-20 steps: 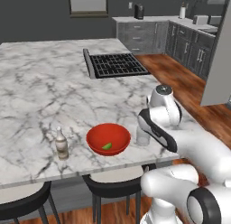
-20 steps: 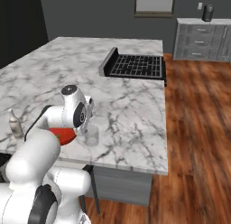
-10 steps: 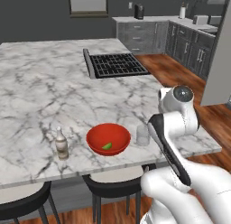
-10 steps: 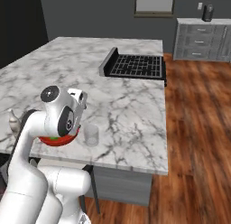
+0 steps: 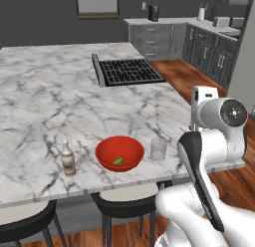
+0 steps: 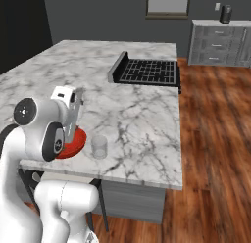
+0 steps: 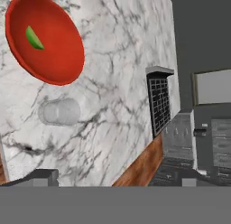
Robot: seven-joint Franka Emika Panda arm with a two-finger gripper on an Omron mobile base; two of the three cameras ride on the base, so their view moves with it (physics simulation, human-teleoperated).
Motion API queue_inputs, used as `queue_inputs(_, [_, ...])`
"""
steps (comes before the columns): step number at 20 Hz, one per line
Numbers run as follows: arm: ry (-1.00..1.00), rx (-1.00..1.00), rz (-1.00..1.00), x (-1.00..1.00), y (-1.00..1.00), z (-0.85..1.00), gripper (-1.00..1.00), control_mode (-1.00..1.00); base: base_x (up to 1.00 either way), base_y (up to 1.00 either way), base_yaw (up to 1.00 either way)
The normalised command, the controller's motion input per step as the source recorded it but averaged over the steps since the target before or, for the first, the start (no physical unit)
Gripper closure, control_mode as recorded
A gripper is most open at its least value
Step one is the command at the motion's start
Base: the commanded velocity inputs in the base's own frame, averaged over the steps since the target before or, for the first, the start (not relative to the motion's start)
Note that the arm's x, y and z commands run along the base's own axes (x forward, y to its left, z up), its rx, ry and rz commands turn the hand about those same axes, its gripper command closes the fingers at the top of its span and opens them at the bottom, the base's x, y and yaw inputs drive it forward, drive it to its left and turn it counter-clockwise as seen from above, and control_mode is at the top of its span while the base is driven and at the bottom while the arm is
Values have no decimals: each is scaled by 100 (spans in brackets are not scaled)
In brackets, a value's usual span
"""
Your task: There is a bowl on the dining counter. Grab a lemon wedge from the fridge and place it in the bowl. Then get the liquor bottle and glass cup from the cabinet and place them next to the bowl.
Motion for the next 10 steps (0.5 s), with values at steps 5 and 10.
queue_inputs(5, [-22, 0, 0, -35, -7, 67, -100, -100, 0, 0, 0])
queue_inputs(10, [-12, 0, 0, -25, -3, 38, -100, -100, 0, 0, 0])
